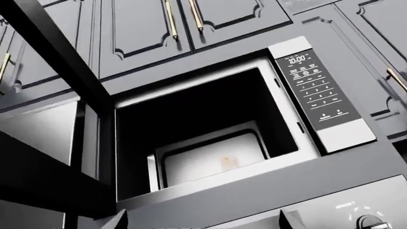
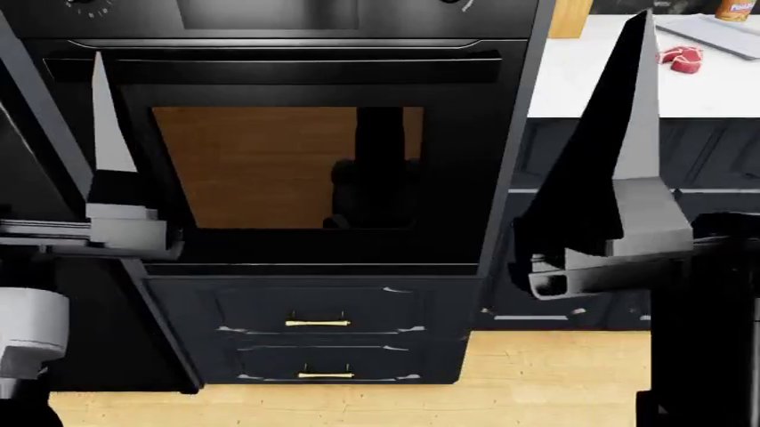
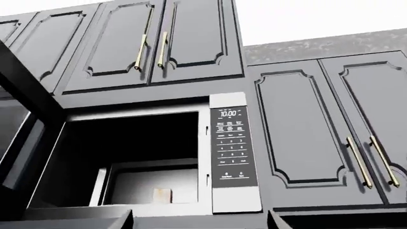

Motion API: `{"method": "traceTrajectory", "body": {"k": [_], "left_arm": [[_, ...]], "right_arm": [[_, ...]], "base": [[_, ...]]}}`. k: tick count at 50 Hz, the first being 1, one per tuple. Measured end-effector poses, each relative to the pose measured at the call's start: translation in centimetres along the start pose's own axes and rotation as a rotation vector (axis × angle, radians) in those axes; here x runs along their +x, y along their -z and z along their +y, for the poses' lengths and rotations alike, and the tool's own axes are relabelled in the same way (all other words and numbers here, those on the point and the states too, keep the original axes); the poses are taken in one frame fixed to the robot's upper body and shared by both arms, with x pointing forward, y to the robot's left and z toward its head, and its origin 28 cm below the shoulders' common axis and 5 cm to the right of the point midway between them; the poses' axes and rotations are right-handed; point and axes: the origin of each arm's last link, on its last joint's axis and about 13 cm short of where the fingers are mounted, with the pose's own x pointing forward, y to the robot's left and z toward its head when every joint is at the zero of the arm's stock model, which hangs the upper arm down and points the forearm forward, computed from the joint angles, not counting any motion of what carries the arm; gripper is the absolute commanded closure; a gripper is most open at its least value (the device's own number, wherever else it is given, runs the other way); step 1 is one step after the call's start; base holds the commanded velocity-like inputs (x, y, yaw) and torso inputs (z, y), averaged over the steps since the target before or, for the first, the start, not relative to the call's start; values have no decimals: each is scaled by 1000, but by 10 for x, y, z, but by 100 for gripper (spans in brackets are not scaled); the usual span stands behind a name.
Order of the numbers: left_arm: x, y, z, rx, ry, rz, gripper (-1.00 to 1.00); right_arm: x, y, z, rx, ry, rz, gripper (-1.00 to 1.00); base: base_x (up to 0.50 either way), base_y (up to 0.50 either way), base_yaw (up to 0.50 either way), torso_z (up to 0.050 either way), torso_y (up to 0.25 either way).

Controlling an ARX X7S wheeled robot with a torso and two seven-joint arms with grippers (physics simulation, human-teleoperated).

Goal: Close the microwave door

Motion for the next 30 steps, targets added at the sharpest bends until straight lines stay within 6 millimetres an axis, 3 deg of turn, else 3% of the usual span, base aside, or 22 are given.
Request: {"method": "traceTrajectory", "body": {"k": [5, 12, 20, 30], "left_arm": [[0, -4, 6, 12, -23, -28, -100], [-1, -7, 11, 27, -50, -45, -100], [-4, -8, 14, 28, -73, -59, -100], [-7, -8, 15, 26, -87, -70, -100]], "right_arm": [[3, -15, 4, 19, -61, -54, -100], [3, -31, -5, -17, -59, -77, -100], [0, -37, -13, -61, -4, -74, -100], [-3, -38, -17, -81, 36, -67, -100]], "base": [[0, 0, 0, 0, 0], [0, 0, 0, 0, 0], [0, 276, 0, 0, 0], [0, 500, 0, 0, 0]]}}
